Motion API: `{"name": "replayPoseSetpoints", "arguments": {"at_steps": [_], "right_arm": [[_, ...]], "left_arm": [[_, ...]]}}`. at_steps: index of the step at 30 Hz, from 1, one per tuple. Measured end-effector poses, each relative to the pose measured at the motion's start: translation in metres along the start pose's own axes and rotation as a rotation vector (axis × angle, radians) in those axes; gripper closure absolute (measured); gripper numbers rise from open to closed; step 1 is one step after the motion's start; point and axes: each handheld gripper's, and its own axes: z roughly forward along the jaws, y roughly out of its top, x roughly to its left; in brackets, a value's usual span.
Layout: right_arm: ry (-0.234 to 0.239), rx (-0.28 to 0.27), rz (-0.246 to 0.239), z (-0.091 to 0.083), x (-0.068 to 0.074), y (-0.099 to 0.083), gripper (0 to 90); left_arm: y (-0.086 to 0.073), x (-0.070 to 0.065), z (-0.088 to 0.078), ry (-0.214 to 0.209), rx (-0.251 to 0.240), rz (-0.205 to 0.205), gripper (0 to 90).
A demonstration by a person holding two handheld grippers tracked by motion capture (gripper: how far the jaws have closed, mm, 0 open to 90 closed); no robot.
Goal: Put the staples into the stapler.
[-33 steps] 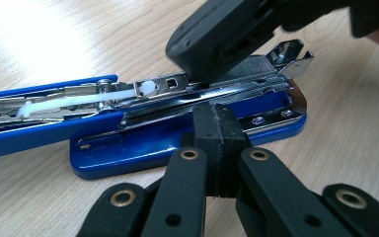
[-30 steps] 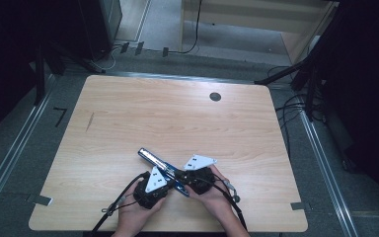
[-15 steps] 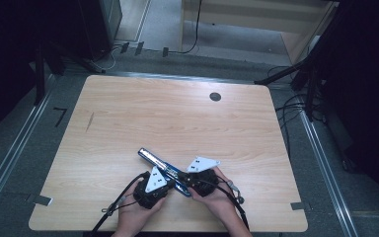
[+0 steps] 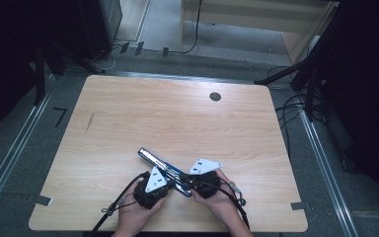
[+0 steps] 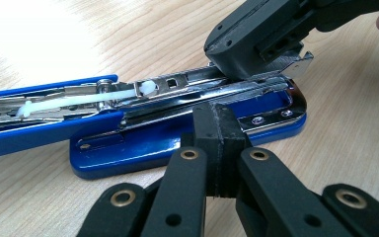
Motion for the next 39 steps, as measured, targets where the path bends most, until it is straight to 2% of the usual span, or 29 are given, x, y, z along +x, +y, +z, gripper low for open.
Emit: {"name": "replayPoseSetpoints", "arguments": {"at_steps": [6, 12, 22, 26, 27, 28, 29, 34, 36, 37, 39], "right_arm": [[0.004, -0.013, 0.018, 0.000, 0.000, -0.001, 90.0], [0.002, -0.036, 0.006, 0.000, 0.001, 0.003, 90.0], [-0.007, -0.048, 0.008, 0.001, 0.002, 0.010, 90.0], [-0.003, -0.062, 0.010, 0.004, 0.001, 0.012, 90.0], [-0.005, -0.062, 0.010, 0.005, 0.001, 0.013, 90.0], [-0.005, -0.062, 0.010, 0.005, 0.001, 0.013, 90.0], [-0.003, -0.063, 0.011, 0.007, 0.001, 0.015, 90.0], [0.003, -0.066, 0.004, 0.010, 0.002, 0.022, 90.0], [0.004, -0.069, -0.005, 0.012, 0.002, 0.026, 90.0], [0.004, -0.071, -0.009, 0.015, 0.003, 0.031, 90.0], [0.003, -0.069, -0.014, 0.016, 0.003, 0.032, 90.0]], "left_arm": [[0.000, 0.000, 0.000, 0.000, 0.000, -0.001, 90.0], [0.000, 0.001, 0.000, -0.004, -0.001, -0.010, 90.0], [-0.002, 0.007, -0.006, -0.001, -0.029, -0.048, 90.0], [-0.002, 0.014, -0.011, 0.016, -0.045, -0.083, 90.0], [-0.003, 0.020, -0.014, 0.038, -0.050, -0.089, 90.0], [-0.003, 0.020, -0.014, 0.038, -0.050, -0.089, 90.0], [-0.004, 0.025, -0.017, 0.041, -0.057, -0.108, 90.0], [-0.006, 0.039, -0.025, 0.064, -0.078, -0.146, 90.0], [-0.008, 0.046, -0.028, 0.077, -0.073, -0.157, 90.0], [-0.011, 0.052, -0.030, 0.100, -0.076, -0.169, 90.0], [-0.013, 0.056, -0.031, 0.109, -0.075, -0.174, 90.0]]}}
